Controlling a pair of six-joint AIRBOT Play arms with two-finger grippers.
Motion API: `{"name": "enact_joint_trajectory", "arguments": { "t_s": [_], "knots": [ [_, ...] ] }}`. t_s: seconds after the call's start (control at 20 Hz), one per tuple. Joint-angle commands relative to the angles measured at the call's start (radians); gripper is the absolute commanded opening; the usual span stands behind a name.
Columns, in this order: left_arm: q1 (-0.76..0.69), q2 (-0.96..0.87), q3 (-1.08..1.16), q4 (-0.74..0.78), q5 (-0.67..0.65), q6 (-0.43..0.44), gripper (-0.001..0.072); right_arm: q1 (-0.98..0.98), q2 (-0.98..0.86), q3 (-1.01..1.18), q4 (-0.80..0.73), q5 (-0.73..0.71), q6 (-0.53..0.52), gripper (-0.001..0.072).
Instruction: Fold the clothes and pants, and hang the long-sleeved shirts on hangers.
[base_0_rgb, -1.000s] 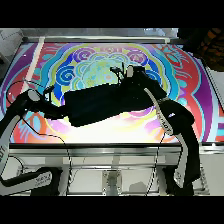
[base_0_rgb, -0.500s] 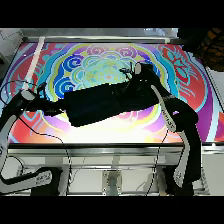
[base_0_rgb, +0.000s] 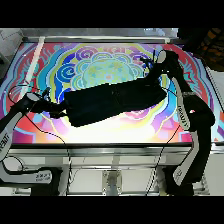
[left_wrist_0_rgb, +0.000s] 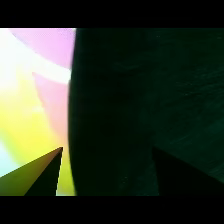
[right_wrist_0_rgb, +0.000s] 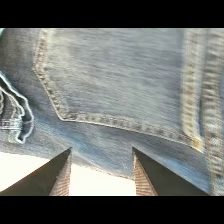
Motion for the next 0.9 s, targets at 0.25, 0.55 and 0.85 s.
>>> {"name": "enact_joint_trajectory", "arguments": {
  "t_s": [0.25, 0.55, 0.85],
  "knots": [
    [-0.061, -0.040, -0.001, -0.048, 0.084, 0.029, 0.0182, -0.058, 0.025, 0.001, -0.001, 0.036, 0.001, 0.0416],
    [0.071, 0.006, 0.085, 0.092, -0.194, 0.036, 0.0028, -0.072, 0.026, 0.001, -0.049, 0.084, 0.000, 0.0416],
    [0.278, 0.161, 0.475, 0.275, -0.641, 0.032, 0.0028, -0.118, 0.026, 0.001, -0.049, 0.110, 0.000, 0.0414]
  ]
}}
